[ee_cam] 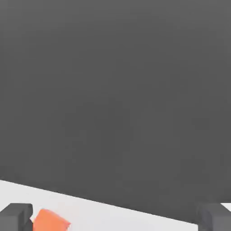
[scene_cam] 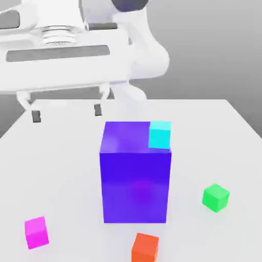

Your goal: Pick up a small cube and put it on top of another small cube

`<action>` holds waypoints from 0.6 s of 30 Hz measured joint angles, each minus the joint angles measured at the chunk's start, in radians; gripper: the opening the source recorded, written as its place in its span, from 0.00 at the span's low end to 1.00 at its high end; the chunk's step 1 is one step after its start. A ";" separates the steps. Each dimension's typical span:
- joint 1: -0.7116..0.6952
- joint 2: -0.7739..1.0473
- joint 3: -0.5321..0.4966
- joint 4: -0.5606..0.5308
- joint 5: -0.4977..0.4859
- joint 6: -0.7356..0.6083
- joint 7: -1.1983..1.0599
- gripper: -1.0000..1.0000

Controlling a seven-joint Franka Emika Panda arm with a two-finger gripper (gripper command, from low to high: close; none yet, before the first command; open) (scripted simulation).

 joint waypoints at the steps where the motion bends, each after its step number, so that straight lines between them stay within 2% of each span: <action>1: -0.005 0.037 -0.009 -0.004 0.018 0.012 -0.041 0.50; 7: -0.071 0.254 -0.035 -0.028 0.099 0.085 -0.271 0.50; 13: -0.144 0.447 -0.047 -0.056 0.090 0.174 -0.432 0.50; 18: -0.252 0.619 0.072 -0.022 0.192 0.295 -0.534 0.50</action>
